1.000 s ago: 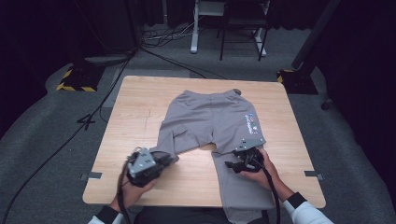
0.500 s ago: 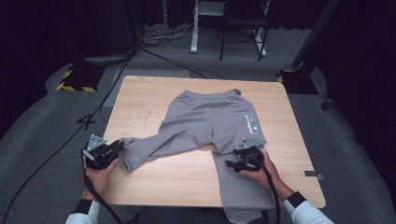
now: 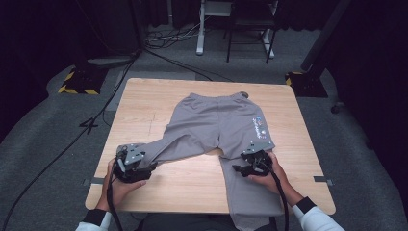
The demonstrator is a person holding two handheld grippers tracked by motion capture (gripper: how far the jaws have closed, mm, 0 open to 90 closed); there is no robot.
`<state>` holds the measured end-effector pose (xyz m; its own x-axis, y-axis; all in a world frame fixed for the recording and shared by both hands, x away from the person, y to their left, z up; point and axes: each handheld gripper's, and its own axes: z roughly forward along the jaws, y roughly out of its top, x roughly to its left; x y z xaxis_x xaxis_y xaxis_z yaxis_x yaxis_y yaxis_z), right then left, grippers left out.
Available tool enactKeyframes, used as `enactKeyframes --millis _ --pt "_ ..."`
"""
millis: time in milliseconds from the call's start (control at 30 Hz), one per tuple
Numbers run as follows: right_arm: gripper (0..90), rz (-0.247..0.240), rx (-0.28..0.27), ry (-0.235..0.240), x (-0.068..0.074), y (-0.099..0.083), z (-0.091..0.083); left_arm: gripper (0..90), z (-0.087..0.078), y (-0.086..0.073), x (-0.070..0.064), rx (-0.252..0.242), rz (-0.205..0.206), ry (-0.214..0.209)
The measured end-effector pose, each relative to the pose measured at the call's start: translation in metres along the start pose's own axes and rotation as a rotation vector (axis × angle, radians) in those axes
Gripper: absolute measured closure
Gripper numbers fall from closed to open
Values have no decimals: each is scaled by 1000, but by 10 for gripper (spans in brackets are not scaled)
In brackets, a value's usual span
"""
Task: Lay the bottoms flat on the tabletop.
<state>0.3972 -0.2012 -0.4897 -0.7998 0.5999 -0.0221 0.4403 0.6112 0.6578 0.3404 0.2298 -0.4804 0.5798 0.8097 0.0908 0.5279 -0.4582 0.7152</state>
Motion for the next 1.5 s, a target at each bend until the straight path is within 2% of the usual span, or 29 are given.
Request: enactKeyframes --millis 133,167,300,333,400,467,633,700,733,833,900,967,1000,1033,1100,1133,1167,1233,1300,1367,1400,1433,1500 --pt "373 -1 2 5 -1 -1 -1 522 9 -5 4 45 -10 -14" --pt "373 -1 2 8 -2 -1 -1 588 10 -6 6 68 -6 -23" --pt "378 -2 1 10 -1 -2 -1 835 10 -7 10 70 -37 -57" --pt "378 -1 1 10 -1 -2 -1 886 9 -7 10 65 -44 -80" --pt "378 -2 1 13 -1 -2 -2 891 8 -5 5 61 -30 -129" --pt "378 -6 2 15 0 -2 -2 892 8 -2 -10 54 -11 -195" --pt "383 -8 4 18 1 -2 -2 892 6 12 -54 35 66 -340" --pt "387 -10 7 18 3 -2 -3 892 3 17 -80 29 126 -398" --pt "388 -17 9 22 4 -2 -3 892 3 19 -88 29 143 -419" --pt "388 -30 14 35 9 -2 -4 892 1 22 -121 22 179 -518" --pt "389 -42 23 47 14 -2 -5 892 3 22 -136 20 184 -583" --pt "391 -60 26 63 21 -2 -6 892 6 21 -153 36 202 -644" --pt "392 -69 31 71 25 -3 -7 892 9 21 -163 52 211 -692" --pt "392 -80 35 82 30 -4 -8 891 10 20 -169 60 220 -711" --pt "396 -102 38 100 38 -5 -10 879 11 20 -184 90 264 -726" --pt "397 -112 40 112 42 -6 -11 842 12 20 -188 88 275 -736" --pt "397 -120 42 118 47 -7 -12 788 11 21 -190 87 273 -749" --pt "404 -140 50 139 54 -8 -14 710 5 25 -191 84 264 -743" --pt "405 -154 57 156 59 -10 -16 561 -1 30 -187 66 267 -749" --pt "403 -155 59 170 61 -10 -18 498 -9 38 -180 15 276 -689" --pt "403 -161 51 157 61 -9 -19 450 -11 43 -174 -21 290 -623" --pt "403 -161 28 132 59 -7 -21 419 -9 47 -169 -26 292 -587" --pt "407 -139 -6 105 52 -4 -23 391 2 55 -153 -28 241 -537"
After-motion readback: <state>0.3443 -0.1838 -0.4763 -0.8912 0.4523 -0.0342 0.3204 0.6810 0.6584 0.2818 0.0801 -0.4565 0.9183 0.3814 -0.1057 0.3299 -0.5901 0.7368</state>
